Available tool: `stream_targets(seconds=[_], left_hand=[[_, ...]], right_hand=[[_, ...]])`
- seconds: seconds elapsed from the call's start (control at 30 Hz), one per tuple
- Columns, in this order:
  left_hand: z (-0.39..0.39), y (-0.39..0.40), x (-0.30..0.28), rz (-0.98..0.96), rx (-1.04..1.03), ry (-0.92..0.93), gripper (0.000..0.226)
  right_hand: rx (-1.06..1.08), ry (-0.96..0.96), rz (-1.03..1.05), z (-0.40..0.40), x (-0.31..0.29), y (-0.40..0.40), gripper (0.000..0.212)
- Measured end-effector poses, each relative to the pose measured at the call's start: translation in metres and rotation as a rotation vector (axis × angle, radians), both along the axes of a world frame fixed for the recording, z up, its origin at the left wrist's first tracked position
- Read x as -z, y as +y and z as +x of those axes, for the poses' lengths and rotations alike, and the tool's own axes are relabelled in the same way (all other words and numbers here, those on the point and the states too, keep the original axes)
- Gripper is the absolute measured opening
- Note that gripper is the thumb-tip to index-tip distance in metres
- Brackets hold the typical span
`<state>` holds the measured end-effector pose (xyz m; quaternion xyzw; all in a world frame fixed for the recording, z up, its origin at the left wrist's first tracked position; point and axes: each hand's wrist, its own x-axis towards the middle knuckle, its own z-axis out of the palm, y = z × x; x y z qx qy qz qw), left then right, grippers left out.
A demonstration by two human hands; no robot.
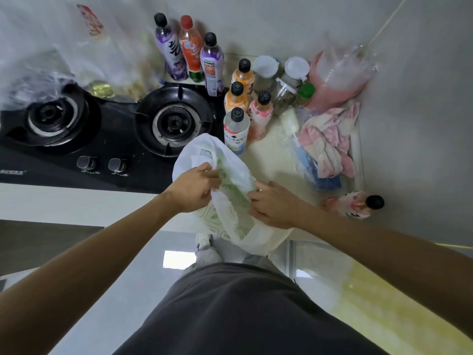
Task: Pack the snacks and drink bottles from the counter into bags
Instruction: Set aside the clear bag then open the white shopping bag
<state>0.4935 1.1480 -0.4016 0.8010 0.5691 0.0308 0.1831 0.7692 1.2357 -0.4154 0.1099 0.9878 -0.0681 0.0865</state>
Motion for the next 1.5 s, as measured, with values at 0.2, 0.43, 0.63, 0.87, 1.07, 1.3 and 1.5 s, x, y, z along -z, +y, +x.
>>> stream_targets(seconds=[0.2,0.43,0.63,0.87,1.07,1.3,1.5], left_hand=[[-0.013,0.001,-0.01,-0.104,-0.011,0.015,0.053],[-0.002,0.01,-0.022,-0.179,-0.164,0.296,0.033],[0.003,0.014,-0.02,-0.184,0.023,0.439,0.047],[-0.01,0.022,-0.016,0.02,0.247,0.512,0.045],[-0.021,0.017,0.01,-0.255,0.349,0.444,0.059],[-0.009,0.018,0.009,-0.31,0.093,0.569,0.078],[0.008,0.015,0.009,-0.315,-0.042,0.641,0.111]], right_hand=[[0.253,-0.189,0.01,0.012,-0.003,0.029,0.081],[0.532,-0.19,0.143,0.022,-0.001,0.047,0.087],[0.184,0.12,0.192,0.025,0.013,0.032,0.059],[0.097,0.035,-0.002,0.038,0.037,0.018,0.038],[0.445,-0.318,-0.229,0.027,0.02,0.023,0.108],[0.578,-0.43,-0.27,0.017,0.012,0.021,0.072],[0.402,-0.499,-0.139,0.017,0.014,0.028,0.072]])
